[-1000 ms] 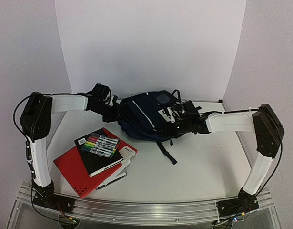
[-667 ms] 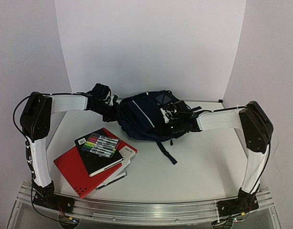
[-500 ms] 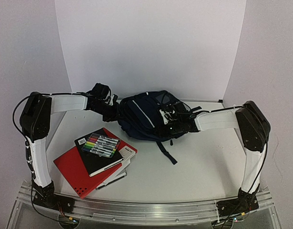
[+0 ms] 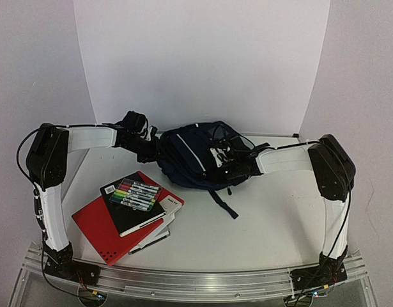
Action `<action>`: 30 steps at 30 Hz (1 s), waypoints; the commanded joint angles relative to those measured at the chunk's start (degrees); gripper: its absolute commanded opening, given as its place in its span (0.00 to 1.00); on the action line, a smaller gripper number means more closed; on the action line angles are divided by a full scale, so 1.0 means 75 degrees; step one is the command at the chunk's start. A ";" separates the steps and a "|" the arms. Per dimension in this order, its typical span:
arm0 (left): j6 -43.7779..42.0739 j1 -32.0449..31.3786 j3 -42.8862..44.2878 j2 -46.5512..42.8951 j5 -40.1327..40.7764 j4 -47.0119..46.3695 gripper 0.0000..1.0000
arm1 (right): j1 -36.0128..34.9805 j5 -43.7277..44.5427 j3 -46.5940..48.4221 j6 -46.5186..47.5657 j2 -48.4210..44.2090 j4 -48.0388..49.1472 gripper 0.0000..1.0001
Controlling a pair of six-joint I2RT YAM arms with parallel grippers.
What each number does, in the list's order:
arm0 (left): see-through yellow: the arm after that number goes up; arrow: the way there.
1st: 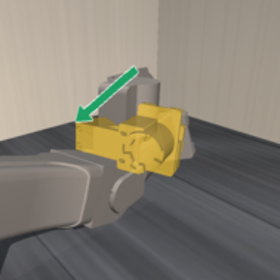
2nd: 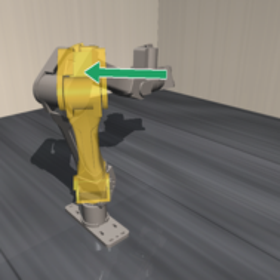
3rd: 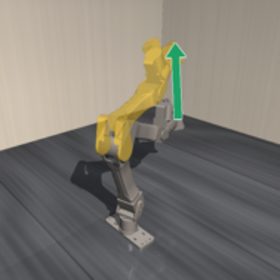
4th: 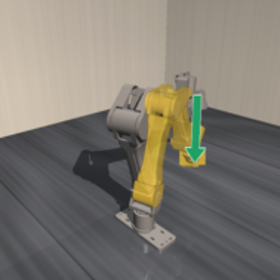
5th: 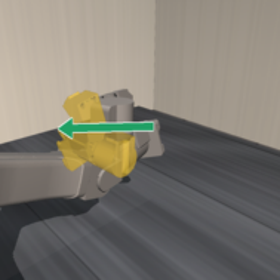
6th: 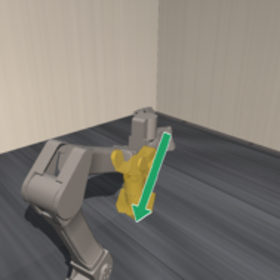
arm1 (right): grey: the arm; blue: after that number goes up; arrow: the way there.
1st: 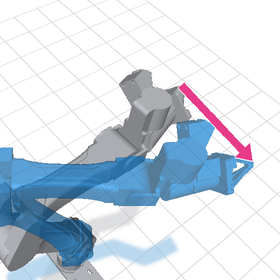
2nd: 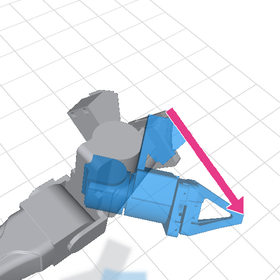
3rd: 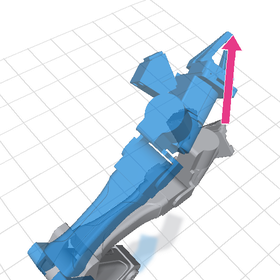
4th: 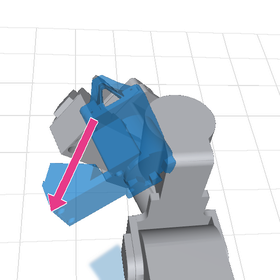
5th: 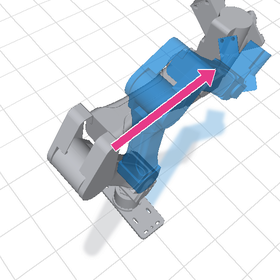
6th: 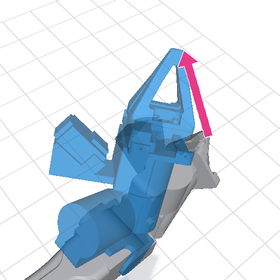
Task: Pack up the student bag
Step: Zip the student bag at the center of the board.
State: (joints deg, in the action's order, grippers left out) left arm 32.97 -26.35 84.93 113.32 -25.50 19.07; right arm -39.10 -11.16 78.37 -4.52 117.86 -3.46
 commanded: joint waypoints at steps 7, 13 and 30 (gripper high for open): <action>-0.0084 -0.0027 0.0245 -0.0696 0.0104 -0.0350 0.00 | -0.0013 0.0638 0.0006 -0.0209 -0.0068 0.0179 0.00; -0.0054 0.0072 0.0165 -0.0828 0.0522 -0.0146 0.00 | 0.0008 0.1763 -0.0401 -0.0891 -0.0312 0.0165 0.00; -0.0088 0.0208 -0.0199 -0.1019 0.0039 -0.0389 0.00 | 0.0451 0.1272 -0.0629 -0.1558 -0.1317 0.0056 0.36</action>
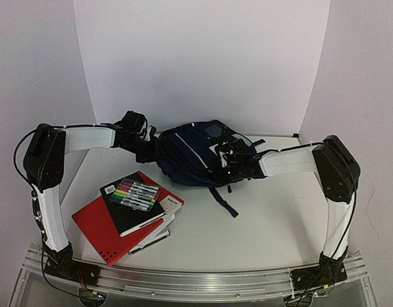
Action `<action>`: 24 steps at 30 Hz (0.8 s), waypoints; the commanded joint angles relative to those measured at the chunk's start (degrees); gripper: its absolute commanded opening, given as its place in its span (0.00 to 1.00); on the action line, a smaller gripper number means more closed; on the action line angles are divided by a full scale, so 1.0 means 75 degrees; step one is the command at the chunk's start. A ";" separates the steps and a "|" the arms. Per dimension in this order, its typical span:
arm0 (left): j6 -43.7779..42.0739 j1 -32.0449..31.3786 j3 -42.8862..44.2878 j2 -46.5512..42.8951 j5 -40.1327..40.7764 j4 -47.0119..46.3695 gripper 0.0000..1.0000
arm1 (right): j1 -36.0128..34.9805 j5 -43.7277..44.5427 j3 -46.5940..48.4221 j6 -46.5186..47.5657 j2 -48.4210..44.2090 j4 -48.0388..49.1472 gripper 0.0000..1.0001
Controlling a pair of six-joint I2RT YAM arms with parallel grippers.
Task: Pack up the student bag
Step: Zip the student bag at the center of the board.
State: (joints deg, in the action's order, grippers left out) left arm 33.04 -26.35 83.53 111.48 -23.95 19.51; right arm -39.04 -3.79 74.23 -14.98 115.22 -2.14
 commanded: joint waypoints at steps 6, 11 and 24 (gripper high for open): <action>-0.0199 0.0207 -0.0240 -0.0835 -0.0629 -0.0672 0.00 | 0.0864 0.0007 -0.0167 -0.0480 -0.1354 -0.0144 0.62; -0.0105 0.0208 -0.0361 -0.0789 -0.0738 -0.0802 0.00 | 0.0927 -0.0562 0.0226 -0.0661 -0.0817 -0.0142 0.52; -0.0007 0.0204 -0.0391 -0.0714 -0.0797 -0.0896 0.00 | 0.1008 -0.1468 0.0934 -0.1085 0.0443 -0.0160 0.34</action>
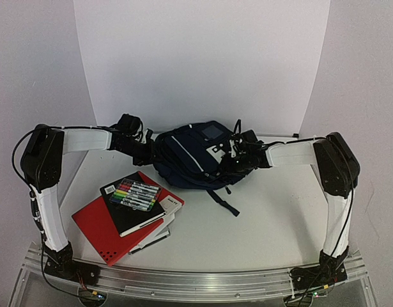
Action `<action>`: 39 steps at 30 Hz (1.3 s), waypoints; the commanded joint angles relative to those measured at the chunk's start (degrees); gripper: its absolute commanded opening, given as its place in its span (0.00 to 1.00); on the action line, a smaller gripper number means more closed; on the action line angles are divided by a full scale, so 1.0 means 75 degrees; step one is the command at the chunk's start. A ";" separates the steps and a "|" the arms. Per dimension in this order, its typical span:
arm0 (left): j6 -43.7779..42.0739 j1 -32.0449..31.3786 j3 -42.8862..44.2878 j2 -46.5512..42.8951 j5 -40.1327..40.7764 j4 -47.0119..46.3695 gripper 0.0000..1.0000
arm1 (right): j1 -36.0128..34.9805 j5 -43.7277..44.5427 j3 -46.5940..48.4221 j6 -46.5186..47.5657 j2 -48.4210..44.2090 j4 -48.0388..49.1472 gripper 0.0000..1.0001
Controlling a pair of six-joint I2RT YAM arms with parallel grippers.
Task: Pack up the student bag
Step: Zip the student bag at the center of the board.
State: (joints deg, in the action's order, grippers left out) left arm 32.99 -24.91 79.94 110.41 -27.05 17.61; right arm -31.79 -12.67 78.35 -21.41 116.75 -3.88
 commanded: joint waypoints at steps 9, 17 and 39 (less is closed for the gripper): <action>0.0110 0.0016 0.0122 -0.0387 -0.0577 -0.0762 0.00 | 0.0056 -0.0566 0.0624 -0.0239 0.0758 0.0116 0.29; 0.0307 0.0016 -0.0025 -0.0370 -0.0632 -0.0959 0.00 | 0.0065 -0.0536 0.0871 -0.0268 0.1066 0.0139 0.15; 0.2088 -0.0460 -0.0288 0.0141 0.0175 -0.2594 0.00 | -0.1109 -0.0265 -0.2579 -0.0478 -0.1516 0.3279 0.00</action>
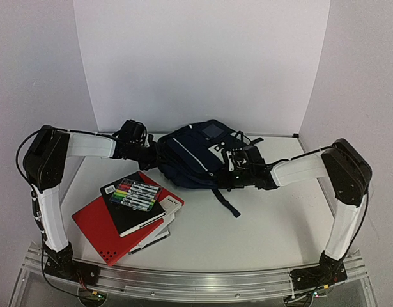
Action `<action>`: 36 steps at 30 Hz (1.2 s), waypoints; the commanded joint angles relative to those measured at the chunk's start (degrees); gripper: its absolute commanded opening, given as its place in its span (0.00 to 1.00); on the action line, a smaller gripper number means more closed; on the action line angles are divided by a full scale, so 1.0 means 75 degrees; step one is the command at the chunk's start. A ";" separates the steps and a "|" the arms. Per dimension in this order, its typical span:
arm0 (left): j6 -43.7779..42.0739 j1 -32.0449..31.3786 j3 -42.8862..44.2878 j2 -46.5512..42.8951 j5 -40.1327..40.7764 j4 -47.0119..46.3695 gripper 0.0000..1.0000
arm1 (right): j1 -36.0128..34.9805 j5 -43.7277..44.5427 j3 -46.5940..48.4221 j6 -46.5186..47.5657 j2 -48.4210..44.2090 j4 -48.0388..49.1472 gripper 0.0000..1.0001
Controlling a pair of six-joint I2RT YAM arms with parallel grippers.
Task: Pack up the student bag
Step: Zip the student bag at the center of the board.
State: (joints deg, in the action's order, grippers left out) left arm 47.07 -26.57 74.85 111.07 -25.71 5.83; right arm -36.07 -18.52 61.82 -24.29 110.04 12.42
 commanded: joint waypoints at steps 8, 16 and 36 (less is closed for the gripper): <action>-0.0123 -0.0514 0.0292 -0.0011 0.0088 -0.0789 0.00 | -0.0979 0.1534 -0.0545 -0.0416 -0.0983 0.1515 0.00; -0.0557 -0.0501 -0.0049 -0.0432 0.0388 -0.0287 0.00 | -0.0541 0.2613 0.0054 0.0258 -0.1253 -0.0437 0.12; -0.0615 -0.0501 -0.0052 -0.0281 -0.0132 -0.0361 0.00 | 0.0435 0.2760 0.2013 0.1489 0.0672 -0.2352 0.33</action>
State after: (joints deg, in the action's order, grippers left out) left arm 43.49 -30.06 74.50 112.03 -23.86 5.98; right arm -32.57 -1.13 72.03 -16.34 112.35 -2.16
